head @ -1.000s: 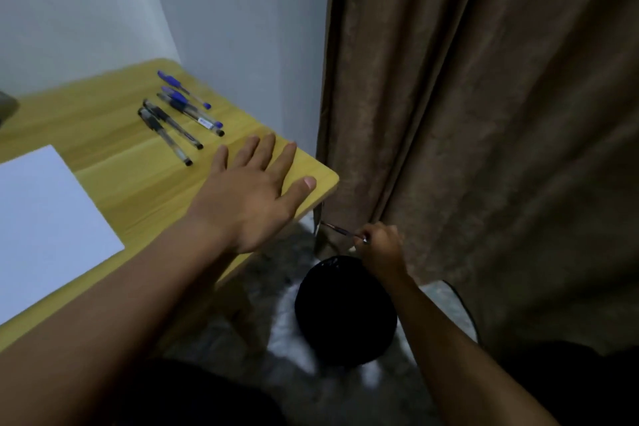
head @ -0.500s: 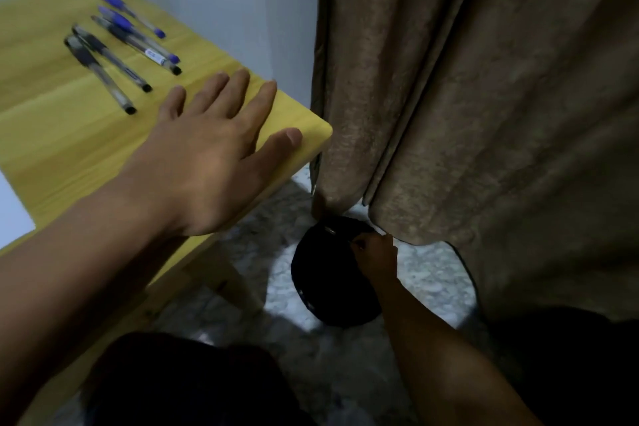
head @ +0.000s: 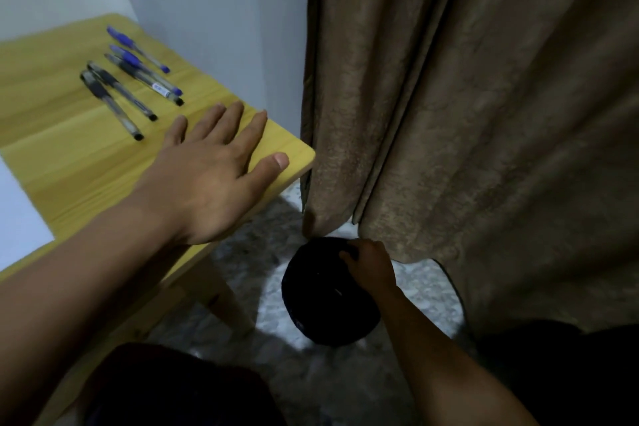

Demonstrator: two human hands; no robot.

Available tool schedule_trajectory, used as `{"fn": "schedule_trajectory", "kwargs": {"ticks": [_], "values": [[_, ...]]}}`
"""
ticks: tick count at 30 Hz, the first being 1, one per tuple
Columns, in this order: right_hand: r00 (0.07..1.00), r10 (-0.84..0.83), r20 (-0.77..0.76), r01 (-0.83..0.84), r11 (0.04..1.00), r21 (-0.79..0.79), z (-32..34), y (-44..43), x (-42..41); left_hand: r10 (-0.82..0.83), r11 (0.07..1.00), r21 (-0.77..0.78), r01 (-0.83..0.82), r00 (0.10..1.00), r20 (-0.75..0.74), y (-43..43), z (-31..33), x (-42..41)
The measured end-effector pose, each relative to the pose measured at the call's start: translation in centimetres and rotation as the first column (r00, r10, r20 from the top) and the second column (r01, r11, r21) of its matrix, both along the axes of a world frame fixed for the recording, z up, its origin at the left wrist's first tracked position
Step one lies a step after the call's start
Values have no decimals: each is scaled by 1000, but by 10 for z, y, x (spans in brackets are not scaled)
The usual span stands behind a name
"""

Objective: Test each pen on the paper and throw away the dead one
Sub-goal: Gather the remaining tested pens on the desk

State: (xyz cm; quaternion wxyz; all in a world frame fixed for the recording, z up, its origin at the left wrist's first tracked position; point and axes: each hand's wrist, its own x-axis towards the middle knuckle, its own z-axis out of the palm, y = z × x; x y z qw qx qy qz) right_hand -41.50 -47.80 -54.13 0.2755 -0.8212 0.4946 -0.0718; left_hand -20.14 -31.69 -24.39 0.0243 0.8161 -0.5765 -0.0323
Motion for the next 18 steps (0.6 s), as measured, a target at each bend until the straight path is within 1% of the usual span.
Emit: {"fn": "schedule_trajectory", "kwargs": {"ticks": [3,6,8,11,12,14,16,18], "values": [[998,14,54,-16,1000,25,45,4,1,13,1000,16,-13,1000,-13,0,2,-1],[997,76,-11,-76,997,10,87,1,5,27,999,26,-27,1000,-13,0,3,-4],[997,78,-23,-78,997,26,114,-4,8,37,999,26,-36,999,-29,-2,6,-5],[996,92,-15,-92,995,-42,168,-10,17,25,1000,7,-24,998,-63,-1,15,-3],[995,100,-5,-100,993,-70,192,-11,21,9,999,-35,-12,997,-71,0,21,-1],[994,107,21,-104,986,-129,237,-15,30,13,983,-179,-36,992,-129,5,33,1],[993,114,43,-103,973,-206,277,-18,42,65,949,-295,-114,983,-173,11,43,6],[988,142,56,-124,961,-249,311,-15,58,139,910,-367,-193,976,-170,18,51,15]]}}
